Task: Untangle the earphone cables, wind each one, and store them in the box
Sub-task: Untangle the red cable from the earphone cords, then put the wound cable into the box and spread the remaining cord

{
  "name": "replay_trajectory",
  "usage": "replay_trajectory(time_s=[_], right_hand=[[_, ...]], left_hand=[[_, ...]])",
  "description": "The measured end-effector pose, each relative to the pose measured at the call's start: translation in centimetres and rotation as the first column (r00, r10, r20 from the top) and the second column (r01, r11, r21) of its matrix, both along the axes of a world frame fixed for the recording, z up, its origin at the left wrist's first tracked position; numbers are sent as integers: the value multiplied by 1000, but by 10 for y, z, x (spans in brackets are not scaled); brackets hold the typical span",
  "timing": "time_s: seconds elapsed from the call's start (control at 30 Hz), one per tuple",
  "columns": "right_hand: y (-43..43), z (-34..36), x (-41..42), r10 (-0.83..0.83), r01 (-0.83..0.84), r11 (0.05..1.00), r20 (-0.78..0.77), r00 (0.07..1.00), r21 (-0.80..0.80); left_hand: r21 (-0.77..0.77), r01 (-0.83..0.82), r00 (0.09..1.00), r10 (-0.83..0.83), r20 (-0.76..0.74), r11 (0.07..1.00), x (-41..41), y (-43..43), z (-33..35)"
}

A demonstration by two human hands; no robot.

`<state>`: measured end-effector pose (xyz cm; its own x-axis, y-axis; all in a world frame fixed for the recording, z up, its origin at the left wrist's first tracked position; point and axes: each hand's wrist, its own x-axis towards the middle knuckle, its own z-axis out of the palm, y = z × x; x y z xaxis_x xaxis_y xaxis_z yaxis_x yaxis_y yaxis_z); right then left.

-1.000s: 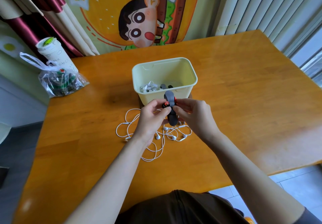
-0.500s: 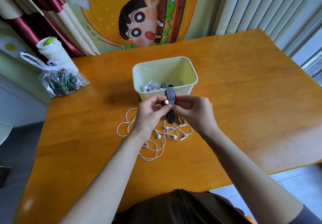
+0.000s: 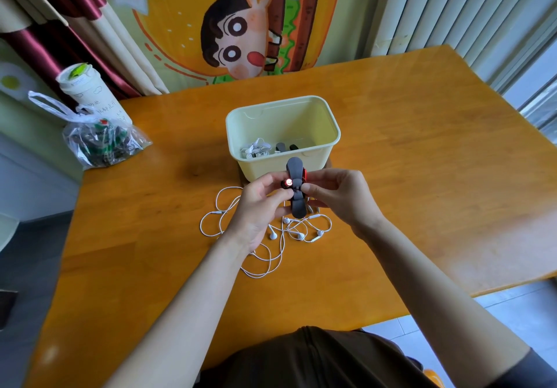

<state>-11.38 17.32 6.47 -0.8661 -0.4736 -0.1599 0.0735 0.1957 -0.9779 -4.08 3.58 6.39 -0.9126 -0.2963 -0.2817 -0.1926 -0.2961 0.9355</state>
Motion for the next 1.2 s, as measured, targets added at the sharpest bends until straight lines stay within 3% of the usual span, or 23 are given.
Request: replay_trajectory(time_s=[0.17, 0.43, 0.5, 0.63, 0.77, 0.87, 0.97, 1.1, 1.2], right_hand=[[-1, -7, 0, 1, 0, 999, -46, 999, 40], [-15, -9, 16, 120, -86, 986, -249, 961, 142], [-19, -10, 12, 103, -61, 986, -269, 958, 158], [-25, -12, -4, 63, -18, 985, -254, 965, 173], [-31, -12, -42, -15, 60, 979, -226, 974, 195], [-44, -9, -73, -71, 135, 966, -276, 958, 221], [-64, -11, -106, -32, 192, 908, -396, 918, 373], [-91, -30, -138, 114, 113, 778, -316, 942, 618], [-107, -38, -146, 127, 84, 747, -265, 956, 660]], left_hand=[[16, -19, 1000, 18, 23, 1000, 1, 1, -4], [128, -135, 991, 132, 30, 983, -8, -3, -8], [64, -119, 992, 116, 43, 991, -11, -6, -9], [-300, -18, 1000, 24, 17, 954, -23, -18, -8], [-604, 16, 1000, -2, 24, 797, -41, -40, -13], [-878, 2, 1000, 16, 11, 479, -53, -63, -22], [-971, 106, 992, 40, 117, 216, -62, -81, -32], [-978, 181, 981, 51, 187, 107, -68, -90, -41], [-985, 146, 987, 60, 152, 94, -69, -94, -45]])
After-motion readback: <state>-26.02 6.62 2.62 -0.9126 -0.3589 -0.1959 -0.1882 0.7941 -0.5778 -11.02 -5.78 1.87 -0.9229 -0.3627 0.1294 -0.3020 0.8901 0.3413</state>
